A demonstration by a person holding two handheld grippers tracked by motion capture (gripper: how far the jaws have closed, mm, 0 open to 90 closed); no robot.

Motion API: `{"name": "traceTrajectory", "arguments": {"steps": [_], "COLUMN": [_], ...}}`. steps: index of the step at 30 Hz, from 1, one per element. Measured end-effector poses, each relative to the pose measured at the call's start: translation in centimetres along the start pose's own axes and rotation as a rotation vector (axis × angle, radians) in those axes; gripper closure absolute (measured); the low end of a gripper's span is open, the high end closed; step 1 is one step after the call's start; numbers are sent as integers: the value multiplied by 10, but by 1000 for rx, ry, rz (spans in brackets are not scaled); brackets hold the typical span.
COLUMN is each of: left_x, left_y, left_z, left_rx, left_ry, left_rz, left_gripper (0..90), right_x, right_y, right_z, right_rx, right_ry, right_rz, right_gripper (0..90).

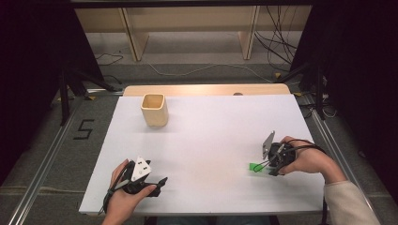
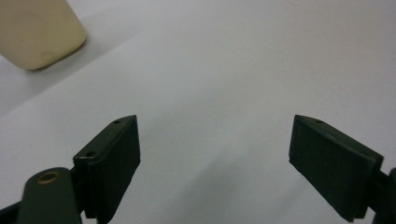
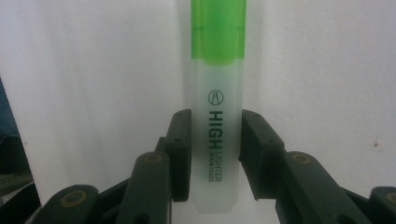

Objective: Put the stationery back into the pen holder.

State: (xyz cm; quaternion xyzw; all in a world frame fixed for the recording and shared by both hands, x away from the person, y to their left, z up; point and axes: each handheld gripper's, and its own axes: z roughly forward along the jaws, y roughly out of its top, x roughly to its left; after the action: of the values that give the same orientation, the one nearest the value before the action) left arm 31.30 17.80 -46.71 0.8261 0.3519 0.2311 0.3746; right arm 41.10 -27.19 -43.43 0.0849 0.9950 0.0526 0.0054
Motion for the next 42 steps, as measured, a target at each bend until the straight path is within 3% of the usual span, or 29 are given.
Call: {"name": "traceTrajectory", "arguments": {"steps": [15,42], "left_x": [0,-2], "left_y": [0,-1], "left_z": [0,1], "left_rx": [-2,0], "left_ry": [2,5], "left_rz": [0,5], "left_gripper": [163,163], "right_x": [-2,-2], "right_y": [4,26], "right_z": [-8,-6], "right_rx": [-159,-365], "right_ry": [-43,-124], "right_rz": [65,85], "right_gripper": [662,662]}}
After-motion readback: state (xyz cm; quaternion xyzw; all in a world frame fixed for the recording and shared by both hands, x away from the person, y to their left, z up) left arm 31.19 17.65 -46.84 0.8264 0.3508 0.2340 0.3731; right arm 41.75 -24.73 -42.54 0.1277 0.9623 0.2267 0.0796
